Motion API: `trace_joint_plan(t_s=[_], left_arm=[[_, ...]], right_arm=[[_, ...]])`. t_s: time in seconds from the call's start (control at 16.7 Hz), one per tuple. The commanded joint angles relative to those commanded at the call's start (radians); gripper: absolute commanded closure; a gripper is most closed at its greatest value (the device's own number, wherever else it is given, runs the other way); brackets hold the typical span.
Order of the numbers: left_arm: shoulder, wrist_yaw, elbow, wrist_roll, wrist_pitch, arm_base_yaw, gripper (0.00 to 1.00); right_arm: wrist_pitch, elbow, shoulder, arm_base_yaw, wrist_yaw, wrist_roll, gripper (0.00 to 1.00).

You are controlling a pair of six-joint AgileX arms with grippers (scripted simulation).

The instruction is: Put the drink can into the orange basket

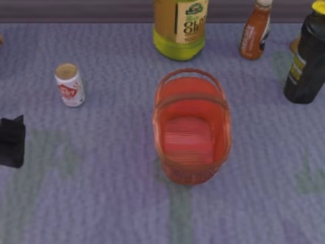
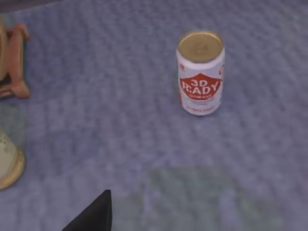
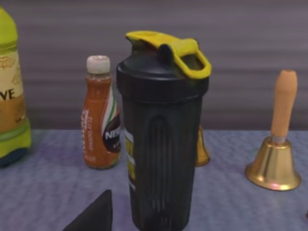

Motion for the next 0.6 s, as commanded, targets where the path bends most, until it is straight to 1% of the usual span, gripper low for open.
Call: trace_joint_plan(t_s=[0.3, 0.6], left_arm=[[0.475, 0.020, 0.440, 0.116, -0.299, -0.033, 0.00], [0.963, 0.015, 0.926, 0.233, -0.588, -0.059, 0.00]], right_arm=[[0.000, 0.000, 0.000, 0.000, 0.000, 0.000, 0.00], [0.000, 0.000, 0.000, 0.000, 0.000, 0.000, 0.00]])
